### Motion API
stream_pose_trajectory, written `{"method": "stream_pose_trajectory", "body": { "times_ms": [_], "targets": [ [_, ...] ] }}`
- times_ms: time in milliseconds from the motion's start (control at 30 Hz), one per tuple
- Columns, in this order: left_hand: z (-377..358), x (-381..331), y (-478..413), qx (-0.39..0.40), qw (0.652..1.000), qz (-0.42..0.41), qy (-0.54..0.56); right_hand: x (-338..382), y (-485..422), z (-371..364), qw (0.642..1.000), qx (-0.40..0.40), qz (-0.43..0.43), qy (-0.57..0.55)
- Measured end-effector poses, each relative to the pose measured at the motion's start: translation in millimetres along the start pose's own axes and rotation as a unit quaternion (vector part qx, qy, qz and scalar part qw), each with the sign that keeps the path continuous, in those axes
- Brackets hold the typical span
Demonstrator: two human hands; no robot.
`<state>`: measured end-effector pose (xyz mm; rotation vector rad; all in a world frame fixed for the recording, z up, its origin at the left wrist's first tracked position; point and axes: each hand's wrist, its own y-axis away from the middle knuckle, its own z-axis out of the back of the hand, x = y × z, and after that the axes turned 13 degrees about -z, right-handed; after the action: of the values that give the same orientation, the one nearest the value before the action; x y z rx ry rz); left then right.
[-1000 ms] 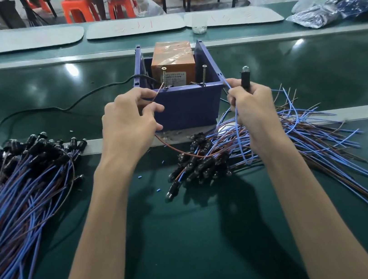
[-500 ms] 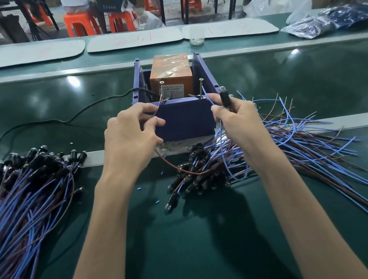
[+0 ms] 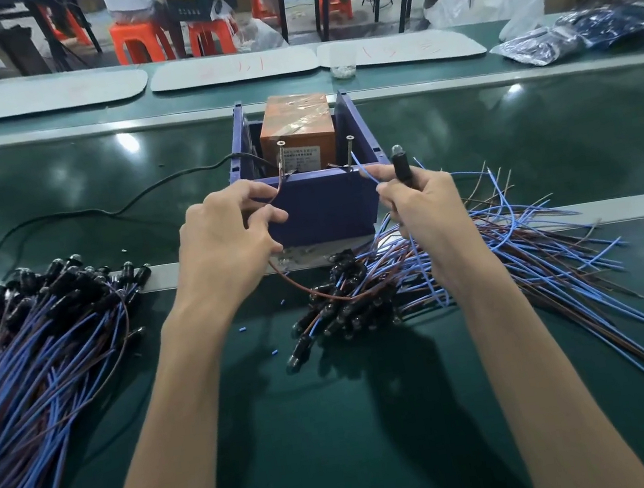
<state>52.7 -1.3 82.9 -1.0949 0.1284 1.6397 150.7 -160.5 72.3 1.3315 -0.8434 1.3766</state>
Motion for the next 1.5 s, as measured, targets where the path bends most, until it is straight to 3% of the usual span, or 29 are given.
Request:
{"method": "stream_pose_trajectory", "body": {
  "times_ms": [600, 733, 867, 1033, 1300, 1500],
  "targets": [
    [0.7, -2.6, 2.0, 0.026, 0.999, -0.024, -0.033, 2.8, 3.7, 3.7, 0.998, -0.03, -0.003, 0.047],
    [3.8, -6.0, 0.5, 0.033, 0.999, -0.012, 0.013, 2.6, 2.8, 3.8, 0.999, -0.028, -0.003, 0.045],
    [8.2, -11.6, 0.0, 0.104, 0.989, 0.0, 0.108, 9.8, 4.5, 6.7, 0.999, 0.026, -0.03, 0.034],
    [6.2, -7.7, 1.6, 0.187, 0.98, -0.014, 0.065, 16.3, 4.7, 15.9, 0.983, -0.042, -0.035, 0.175],
    [6.8, 5.1, 0.9, 0.198, 0.979, 0.033, -0.024, 32.0, 15.7, 27.2, 0.998, -0.051, -0.018, 0.012],
    [8.5, 7.6, 2.1, 0.306, 0.948, 0.039, -0.08, 39.1, 21.1, 30.0, 0.988, -0.088, 0.057, -0.112]
  ]
}}
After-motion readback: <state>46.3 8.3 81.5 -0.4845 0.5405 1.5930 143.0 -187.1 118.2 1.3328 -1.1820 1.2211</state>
